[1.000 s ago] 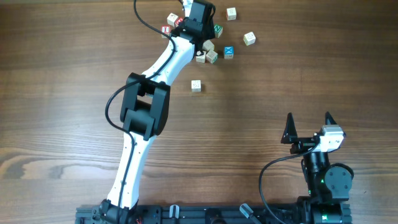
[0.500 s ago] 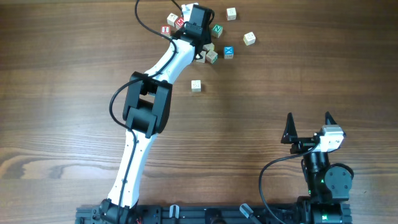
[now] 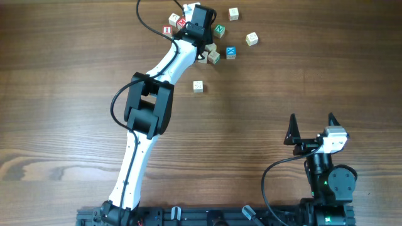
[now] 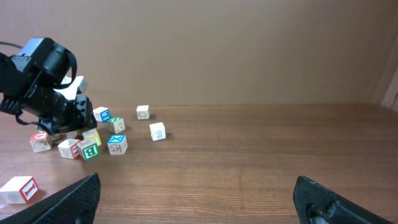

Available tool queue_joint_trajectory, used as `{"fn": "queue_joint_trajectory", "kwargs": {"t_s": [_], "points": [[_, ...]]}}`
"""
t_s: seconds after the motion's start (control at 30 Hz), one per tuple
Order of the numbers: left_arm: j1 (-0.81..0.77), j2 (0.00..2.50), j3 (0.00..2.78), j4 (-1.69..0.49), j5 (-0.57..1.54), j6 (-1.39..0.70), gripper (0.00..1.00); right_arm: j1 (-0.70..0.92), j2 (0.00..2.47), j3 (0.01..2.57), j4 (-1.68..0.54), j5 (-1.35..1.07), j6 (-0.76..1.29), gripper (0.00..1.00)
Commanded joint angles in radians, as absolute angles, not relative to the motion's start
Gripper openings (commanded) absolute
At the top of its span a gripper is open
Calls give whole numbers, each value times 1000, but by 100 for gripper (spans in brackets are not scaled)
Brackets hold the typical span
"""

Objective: Form a horizontal line
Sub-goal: 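Lower the left gripper and grasp the white shell-drawing block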

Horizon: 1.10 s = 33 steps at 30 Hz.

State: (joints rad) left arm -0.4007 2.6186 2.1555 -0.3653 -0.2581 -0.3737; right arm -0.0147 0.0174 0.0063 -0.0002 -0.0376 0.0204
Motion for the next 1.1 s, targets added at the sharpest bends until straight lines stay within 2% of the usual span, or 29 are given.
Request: {"fn": "queue_joint_trajectory", "kwargs": {"t_s": [0.0, 0.33, 0.53, 0.93, 1.07], "points": [[-397, 2638, 2172, -360, -278, -248, 44, -16, 5, 5, 1, -54, 7, 100], [-397, 2638, 2172, -360, -278, -184, 46, -16, 5, 5, 1, -54, 7, 100], [-397, 2638, 2172, -360, -279, -52, 48, -16, 5, 5, 1, -54, 7, 100], [-398, 2638, 2172, -379, -380, 23, 50, -16, 5, 5, 1, -54, 7, 100], [-402, 2638, 2172, -378, -373, 19, 58, -16, 5, 5, 1, -54, 7, 100]]}}
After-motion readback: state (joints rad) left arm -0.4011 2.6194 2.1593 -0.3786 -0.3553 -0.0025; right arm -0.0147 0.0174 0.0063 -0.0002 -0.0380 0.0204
